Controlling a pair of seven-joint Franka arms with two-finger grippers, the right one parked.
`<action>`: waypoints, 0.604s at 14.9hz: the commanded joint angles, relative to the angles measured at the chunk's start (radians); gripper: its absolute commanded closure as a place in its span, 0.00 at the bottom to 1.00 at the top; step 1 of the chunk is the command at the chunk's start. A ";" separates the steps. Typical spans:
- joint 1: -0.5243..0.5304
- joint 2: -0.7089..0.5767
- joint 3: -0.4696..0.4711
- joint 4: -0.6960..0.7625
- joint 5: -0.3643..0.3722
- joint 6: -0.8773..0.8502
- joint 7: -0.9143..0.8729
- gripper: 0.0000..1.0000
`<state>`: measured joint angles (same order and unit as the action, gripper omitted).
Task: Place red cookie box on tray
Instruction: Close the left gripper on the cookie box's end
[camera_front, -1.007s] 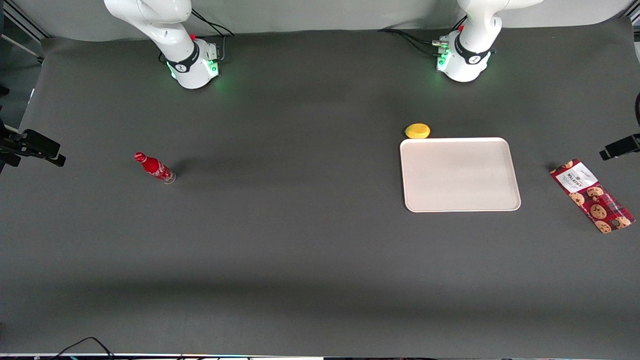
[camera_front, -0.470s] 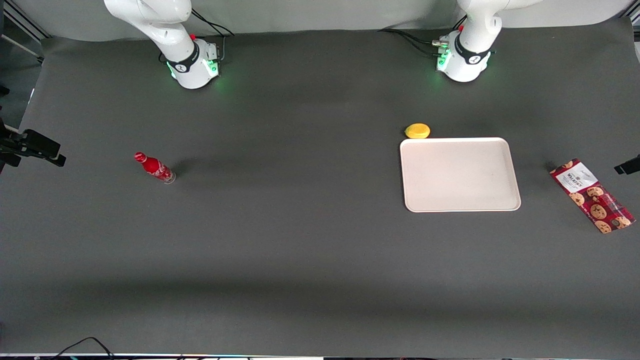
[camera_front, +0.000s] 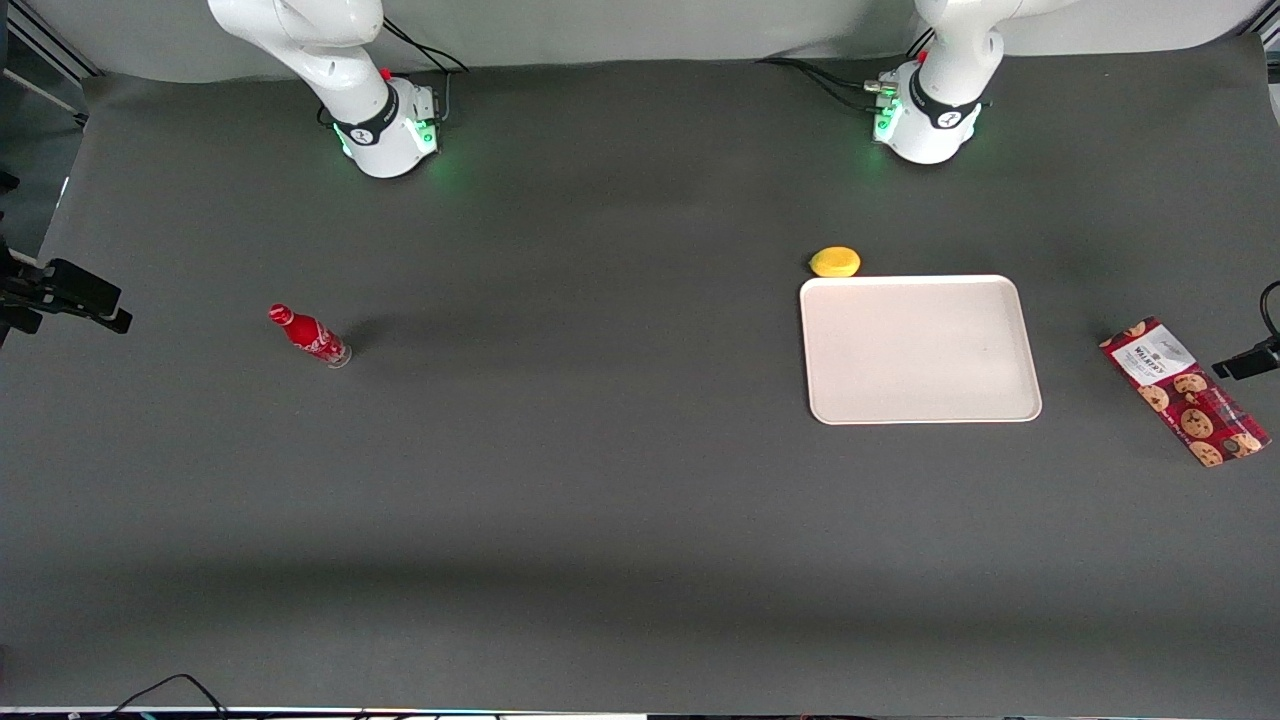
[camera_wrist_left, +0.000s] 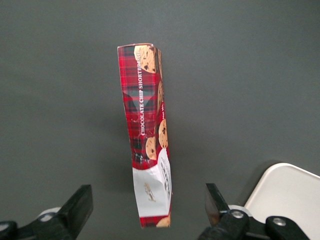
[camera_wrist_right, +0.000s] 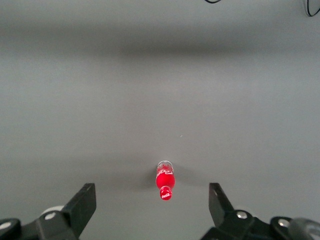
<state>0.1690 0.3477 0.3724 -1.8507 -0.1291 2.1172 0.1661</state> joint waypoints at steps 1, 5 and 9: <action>0.007 0.083 0.014 0.010 -0.066 0.070 0.072 0.00; 0.007 0.154 0.014 0.010 -0.081 0.133 0.075 0.00; -0.002 0.214 0.014 0.010 -0.161 0.182 0.110 0.00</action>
<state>0.1803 0.5243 0.3771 -1.8496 -0.2352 2.2721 0.2354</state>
